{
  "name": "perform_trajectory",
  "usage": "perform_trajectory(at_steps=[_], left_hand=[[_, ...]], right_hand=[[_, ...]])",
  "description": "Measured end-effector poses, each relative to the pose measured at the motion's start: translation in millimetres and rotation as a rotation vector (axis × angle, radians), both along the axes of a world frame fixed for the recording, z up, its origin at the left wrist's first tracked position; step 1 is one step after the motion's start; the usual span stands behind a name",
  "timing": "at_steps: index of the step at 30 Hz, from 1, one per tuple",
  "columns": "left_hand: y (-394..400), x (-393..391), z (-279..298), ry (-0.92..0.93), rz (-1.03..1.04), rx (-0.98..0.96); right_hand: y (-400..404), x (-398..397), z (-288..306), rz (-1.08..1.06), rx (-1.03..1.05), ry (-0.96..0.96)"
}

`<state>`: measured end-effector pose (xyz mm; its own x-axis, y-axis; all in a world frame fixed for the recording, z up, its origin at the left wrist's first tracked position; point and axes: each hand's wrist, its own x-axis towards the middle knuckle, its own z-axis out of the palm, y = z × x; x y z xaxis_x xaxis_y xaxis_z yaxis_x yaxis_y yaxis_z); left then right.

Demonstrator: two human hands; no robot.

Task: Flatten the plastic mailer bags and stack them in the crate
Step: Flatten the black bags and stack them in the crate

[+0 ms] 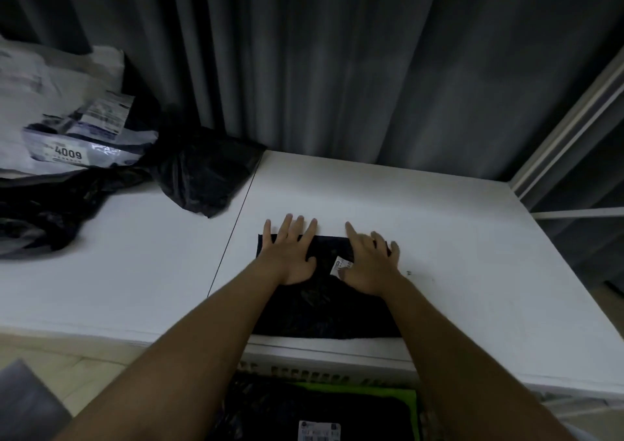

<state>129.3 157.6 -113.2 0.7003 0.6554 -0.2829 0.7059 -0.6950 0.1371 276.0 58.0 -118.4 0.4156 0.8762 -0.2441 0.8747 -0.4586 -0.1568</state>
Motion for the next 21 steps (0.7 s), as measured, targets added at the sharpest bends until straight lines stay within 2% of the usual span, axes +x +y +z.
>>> perform_trajectory(at_steps=[3,9,13,16,17,18,19,21], left_hand=[[2.5,-0.4,5.9,0.064,0.02,-0.056],[-10.1,-18.0,25.3,0.037,0.033,0.094],[-12.9,-31.0,68.4,-0.269,0.095,0.354],[-25.6,-48.3,94.0,-0.536,0.02,0.614],[-32.1,-55.5,97.7,-0.593,-0.01,0.659],[-40.0,-63.2,99.2,-0.566,-0.049,0.635],[-49.3,-71.0,95.7,-0.489,-0.095,0.547],[-62.9,-83.5,81.3,-0.247,-0.146,0.266]], right_hand=[[0.8,4.4,9.7,0.002,-0.105,0.021],[-17.8,-3.3,38.5,0.104,0.094,-0.096],[-27.4,-11.6,71.6,0.081,0.529,-0.222],[-43.4,-21.1,91.9,0.036,0.804,-0.306],[-49.5,-24.5,95.8,0.035,0.813,-0.319],[-56.2,-28.2,98.2,0.041,0.77,-0.325],[-64.8,-32.9,97.6,0.061,0.66,-0.31],[-79.1,-37.9,92.2,0.121,0.258,-0.191]])
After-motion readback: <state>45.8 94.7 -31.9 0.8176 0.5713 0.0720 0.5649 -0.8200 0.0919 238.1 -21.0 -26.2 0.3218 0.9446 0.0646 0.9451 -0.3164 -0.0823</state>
